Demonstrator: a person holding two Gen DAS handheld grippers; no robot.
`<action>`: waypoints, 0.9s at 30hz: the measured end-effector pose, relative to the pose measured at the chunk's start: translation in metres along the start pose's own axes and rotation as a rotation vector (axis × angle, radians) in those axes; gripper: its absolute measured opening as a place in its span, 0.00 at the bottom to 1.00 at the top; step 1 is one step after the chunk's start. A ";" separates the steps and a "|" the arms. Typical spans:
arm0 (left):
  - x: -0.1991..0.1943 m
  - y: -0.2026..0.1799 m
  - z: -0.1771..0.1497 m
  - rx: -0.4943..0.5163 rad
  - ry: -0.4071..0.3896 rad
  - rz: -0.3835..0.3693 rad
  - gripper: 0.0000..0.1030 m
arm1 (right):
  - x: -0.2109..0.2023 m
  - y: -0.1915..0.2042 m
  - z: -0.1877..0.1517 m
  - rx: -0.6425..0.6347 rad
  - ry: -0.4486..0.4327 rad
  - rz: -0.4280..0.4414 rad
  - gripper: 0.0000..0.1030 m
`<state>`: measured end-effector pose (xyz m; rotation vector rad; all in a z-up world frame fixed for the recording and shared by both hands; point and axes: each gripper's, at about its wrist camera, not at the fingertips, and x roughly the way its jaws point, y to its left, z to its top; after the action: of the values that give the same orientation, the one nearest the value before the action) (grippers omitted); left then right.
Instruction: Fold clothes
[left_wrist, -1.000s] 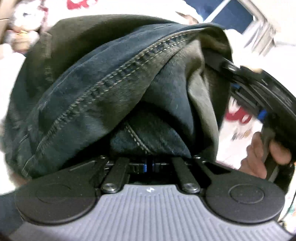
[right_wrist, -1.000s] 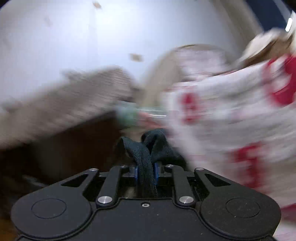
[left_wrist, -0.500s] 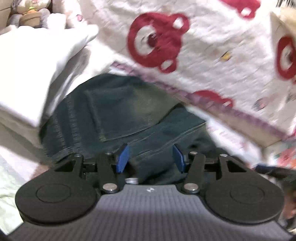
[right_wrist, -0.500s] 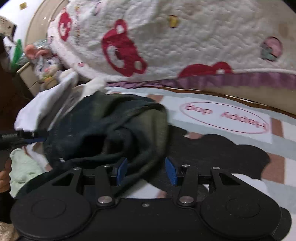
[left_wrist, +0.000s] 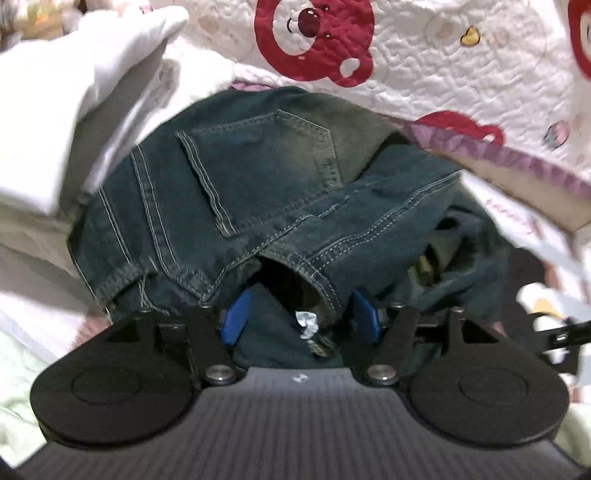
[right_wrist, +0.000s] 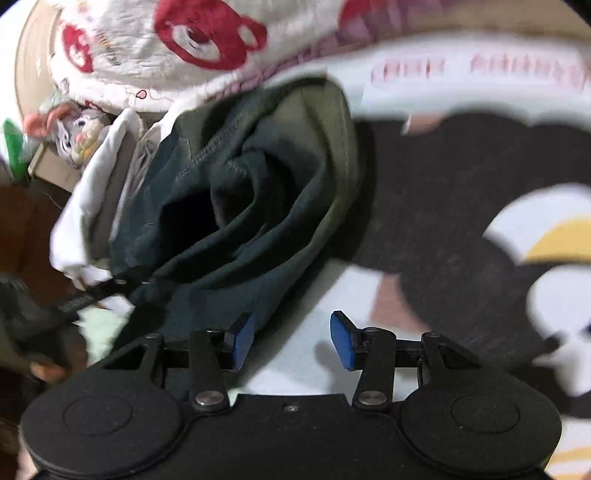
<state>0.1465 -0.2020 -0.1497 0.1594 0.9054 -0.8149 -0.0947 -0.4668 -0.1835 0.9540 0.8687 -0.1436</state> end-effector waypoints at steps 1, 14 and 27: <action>0.001 -0.003 0.001 0.005 -0.011 0.006 0.59 | 0.004 -0.002 0.001 0.013 0.015 0.015 0.52; 0.010 -0.020 0.060 -0.004 -0.105 0.143 0.04 | 0.022 -0.018 0.043 0.040 -0.009 0.066 0.58; -0.051 -0.058 0.074 0.073 -0.427 0.286 0.03 | 0.011 -0.020 0.009 -0.002 0.004 0.056 0.58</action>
<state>0.1363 -0.2466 -0.0532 0.1663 0.4370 -0.5834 -0.0912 -0.4823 -0.2021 0.9758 0.8442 -0.0925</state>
